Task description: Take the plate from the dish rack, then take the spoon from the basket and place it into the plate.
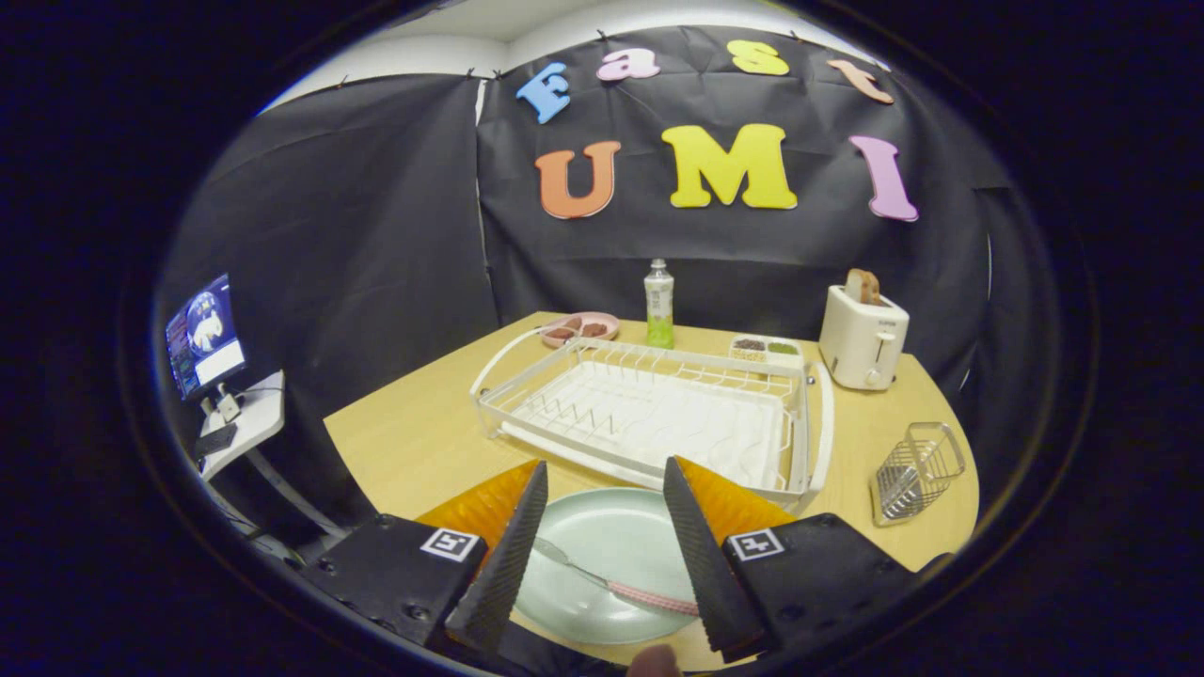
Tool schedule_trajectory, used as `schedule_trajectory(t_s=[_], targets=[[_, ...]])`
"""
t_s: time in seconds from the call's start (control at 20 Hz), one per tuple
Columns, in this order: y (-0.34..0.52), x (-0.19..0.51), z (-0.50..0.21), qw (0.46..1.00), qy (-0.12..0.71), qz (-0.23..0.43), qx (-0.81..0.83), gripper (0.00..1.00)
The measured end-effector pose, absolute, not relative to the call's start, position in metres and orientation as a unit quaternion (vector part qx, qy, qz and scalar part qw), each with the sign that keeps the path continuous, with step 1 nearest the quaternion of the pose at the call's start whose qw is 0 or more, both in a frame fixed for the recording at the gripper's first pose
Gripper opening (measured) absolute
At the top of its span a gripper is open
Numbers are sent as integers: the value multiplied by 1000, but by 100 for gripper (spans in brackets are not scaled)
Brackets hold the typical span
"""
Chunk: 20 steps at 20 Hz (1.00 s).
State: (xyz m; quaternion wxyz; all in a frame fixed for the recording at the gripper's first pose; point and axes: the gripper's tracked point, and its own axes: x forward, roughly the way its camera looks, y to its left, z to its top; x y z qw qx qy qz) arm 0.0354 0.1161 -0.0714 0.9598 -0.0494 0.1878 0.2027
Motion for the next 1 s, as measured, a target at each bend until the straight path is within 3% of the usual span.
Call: schedule_trajectory(t_s=[0.1,0.35,0.7,1.0], targets=[[108,34,-60,968,164,186,-50,89],[84,18,-21,986,84,136,-51,97],[40,-13,25,999,-17,20,-21,100],[42,-27,22,999,-37,-5,-13,100]])
